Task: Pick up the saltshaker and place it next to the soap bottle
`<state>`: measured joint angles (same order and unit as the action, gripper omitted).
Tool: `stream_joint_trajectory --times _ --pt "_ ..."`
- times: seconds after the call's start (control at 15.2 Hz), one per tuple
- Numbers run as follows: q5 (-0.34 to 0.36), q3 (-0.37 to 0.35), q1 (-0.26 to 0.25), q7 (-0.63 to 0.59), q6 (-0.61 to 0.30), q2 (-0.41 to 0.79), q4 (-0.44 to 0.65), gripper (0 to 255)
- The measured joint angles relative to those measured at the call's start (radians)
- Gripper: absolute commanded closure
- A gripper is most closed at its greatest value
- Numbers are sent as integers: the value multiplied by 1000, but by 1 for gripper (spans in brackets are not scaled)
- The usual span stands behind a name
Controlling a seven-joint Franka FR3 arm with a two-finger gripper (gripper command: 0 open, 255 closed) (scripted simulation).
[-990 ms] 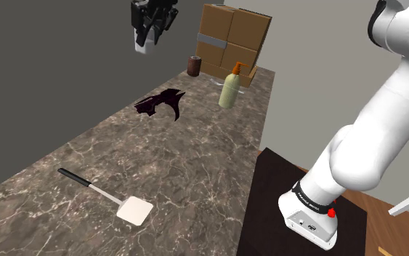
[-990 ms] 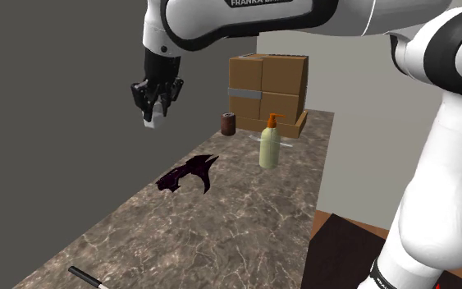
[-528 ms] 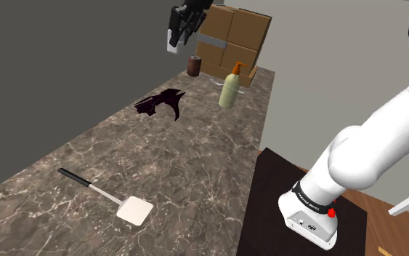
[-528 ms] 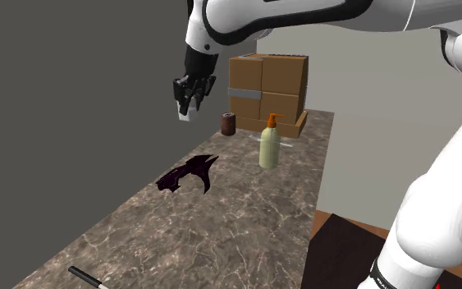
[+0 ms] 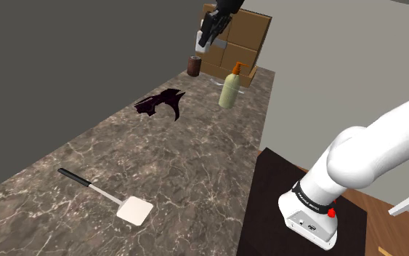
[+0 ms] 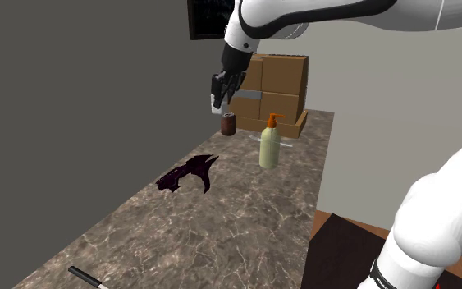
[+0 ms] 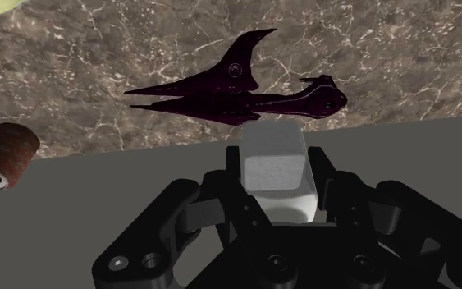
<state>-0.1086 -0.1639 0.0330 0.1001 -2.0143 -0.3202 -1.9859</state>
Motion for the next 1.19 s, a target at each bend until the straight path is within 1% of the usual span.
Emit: stream_joint_trajectory --times 0.66,0.79,0.92,1.19 --pt "-23 182 62 248 33 -117 -110 255" --pt "-22 221 75 297 54 -111 -90 255" --pt "-21 262 89 350 58 -116 -97 255" --pt "-22 284 97 384 27 -118 -136 255"
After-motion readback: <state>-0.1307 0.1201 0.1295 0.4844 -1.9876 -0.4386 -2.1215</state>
